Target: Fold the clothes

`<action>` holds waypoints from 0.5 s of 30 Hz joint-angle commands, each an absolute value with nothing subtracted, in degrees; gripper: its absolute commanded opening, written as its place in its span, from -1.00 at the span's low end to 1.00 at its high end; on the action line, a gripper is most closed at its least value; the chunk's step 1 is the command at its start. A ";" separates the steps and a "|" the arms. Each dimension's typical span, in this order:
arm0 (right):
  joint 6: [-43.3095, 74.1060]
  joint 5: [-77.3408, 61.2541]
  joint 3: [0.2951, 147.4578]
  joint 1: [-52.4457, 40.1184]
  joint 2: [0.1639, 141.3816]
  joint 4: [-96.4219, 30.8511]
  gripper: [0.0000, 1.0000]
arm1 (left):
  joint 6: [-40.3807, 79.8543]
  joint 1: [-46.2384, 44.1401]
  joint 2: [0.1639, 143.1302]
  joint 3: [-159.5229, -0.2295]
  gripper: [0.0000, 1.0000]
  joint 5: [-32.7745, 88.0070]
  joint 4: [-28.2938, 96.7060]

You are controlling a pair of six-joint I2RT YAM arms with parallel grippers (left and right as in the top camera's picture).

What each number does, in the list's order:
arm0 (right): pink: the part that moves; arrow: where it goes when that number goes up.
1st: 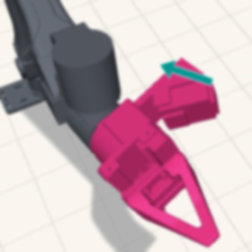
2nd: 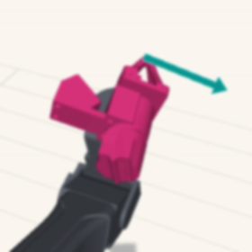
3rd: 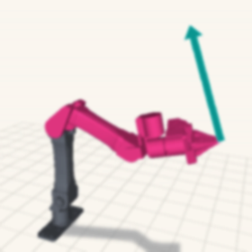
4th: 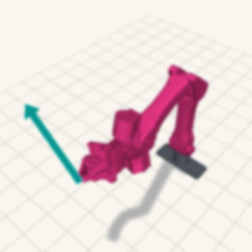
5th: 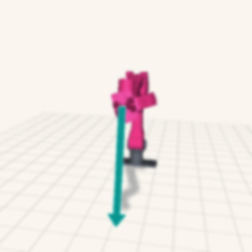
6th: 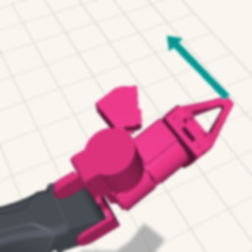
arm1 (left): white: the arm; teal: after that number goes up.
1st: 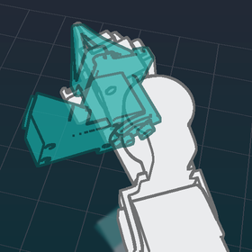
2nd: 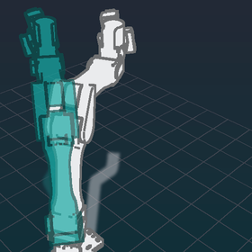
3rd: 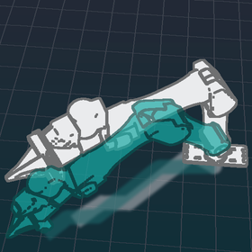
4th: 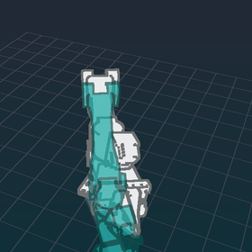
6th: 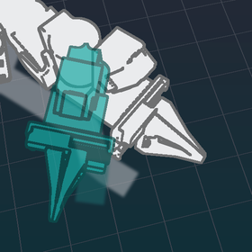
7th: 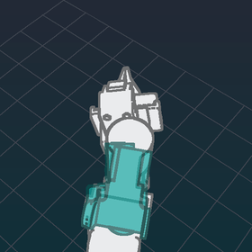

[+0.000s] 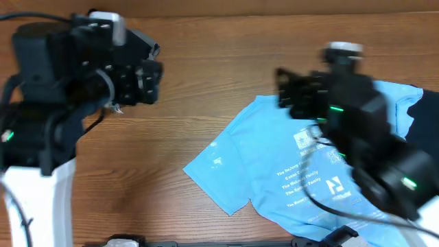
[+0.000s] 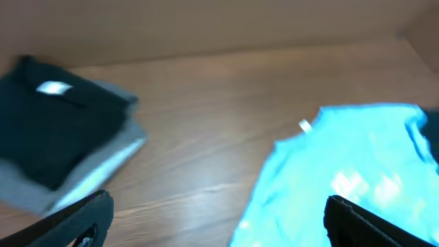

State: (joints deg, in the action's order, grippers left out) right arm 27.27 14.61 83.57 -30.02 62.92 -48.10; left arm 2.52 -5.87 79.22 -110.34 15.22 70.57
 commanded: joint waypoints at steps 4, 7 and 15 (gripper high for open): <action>32.93 15.92 84.14 -20.97 53.01 -50.19 0.49 | -2.22 -18.52 94.06 -110.78 1.00 17.47 69.91; 33.30 15.29 84.14 -19.40 51.35 -54.30 0.49 | -2.15 -21.91 101.01 -110.78 1.00 17.54 67.83; 34.79 15.11 84.09 -19.25 52.86 -65.41 0.50 | -1.74 -27.22 119.74 -110.78 0.97 17.63 59.05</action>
State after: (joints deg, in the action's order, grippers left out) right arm 33.19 15.20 83.66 -19.51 52.16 -64.25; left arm -0.43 -25.52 114.41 -110.45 16.97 60.01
